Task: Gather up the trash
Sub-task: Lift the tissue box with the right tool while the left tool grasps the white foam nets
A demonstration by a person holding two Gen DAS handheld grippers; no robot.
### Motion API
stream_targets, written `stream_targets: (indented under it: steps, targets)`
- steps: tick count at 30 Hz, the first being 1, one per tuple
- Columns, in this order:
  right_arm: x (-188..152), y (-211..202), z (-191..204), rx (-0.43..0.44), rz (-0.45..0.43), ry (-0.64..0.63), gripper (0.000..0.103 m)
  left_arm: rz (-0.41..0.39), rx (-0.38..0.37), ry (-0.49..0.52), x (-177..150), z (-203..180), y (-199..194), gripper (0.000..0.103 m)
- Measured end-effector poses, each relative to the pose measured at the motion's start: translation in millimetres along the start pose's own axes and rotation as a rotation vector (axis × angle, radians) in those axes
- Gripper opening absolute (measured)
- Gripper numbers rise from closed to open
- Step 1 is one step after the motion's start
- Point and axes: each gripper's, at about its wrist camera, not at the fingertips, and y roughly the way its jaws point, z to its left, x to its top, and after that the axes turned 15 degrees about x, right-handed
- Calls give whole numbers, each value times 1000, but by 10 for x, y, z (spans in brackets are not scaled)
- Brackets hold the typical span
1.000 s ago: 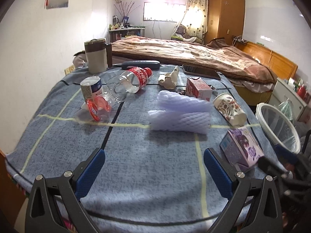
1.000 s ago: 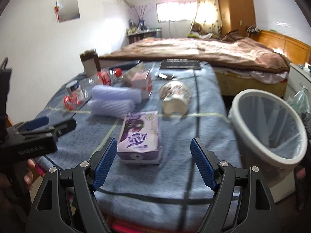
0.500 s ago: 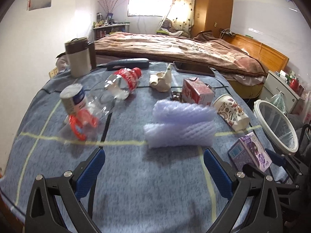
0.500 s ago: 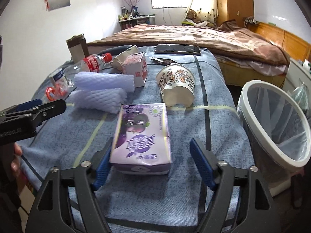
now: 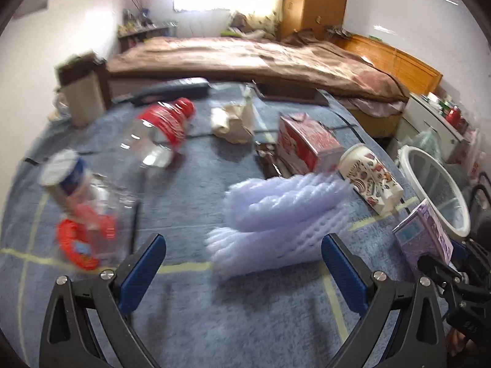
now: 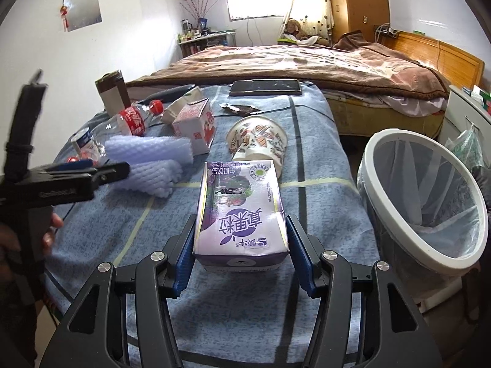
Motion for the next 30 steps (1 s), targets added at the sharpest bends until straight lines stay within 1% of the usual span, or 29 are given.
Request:
stream_targets:
  steps: [3,7,9,12,14,15,17,18,20,23,24,25,27,28,30]
  targets:
    - [13,-27,-21,-5,-7,7,57,6,-23,34,-26,-77,15,102]
    - [32,-77,-75,-7,-19,25,57,13,-98,53,-124,-199,-73,101]
    - [24,-121,-92,-9,-27,27,57,17,-157,70,-192,-271,-147,100]
    - [18,-164,-115,-20,-35,30,57,9,-247,142,-271,-429,-270,100]
    - [12,-189,-152,-29,-41,41,57,9,-279,182,-305,-499,-327,100]
    - [22,-200,-176,-31,-42,45,57,-1,-270,195,-308,-518,-349,100]
    - [22,-205,-210,-42,-43,51,57,-35,-186,191,-239,-501,-361,99]
    - [21,-199,-220,-44,-43,56,57,-49,-168,175,-200,-474,-364,99]
    - [17,-216,-249,-43,-44,60,57,-65,-158,144,-108,-439,-337,99]
    - [22,-212,-235,-42,-44,55,57,-69,-125,167,-21,-484,-245,98]
    - [24,-213,-234,-40,-45,55,57,-61,-122,181,1,-524,-194,92]
    - [27,-219,-238,-39,-46,56,57,-51,-129,192,13,-566,-155,89]
    - [28,-231,-251,-40,-48,57,57,-29,-150,215,-7,-619,-111,80]
    - [23,-248,-267,-40,-49,58,57,-27,-152,222,-20,-649,-115,80]
    - [26,-272,-293,-43,-54,63,57,-34,-166,229,-54,-694,-163,75]
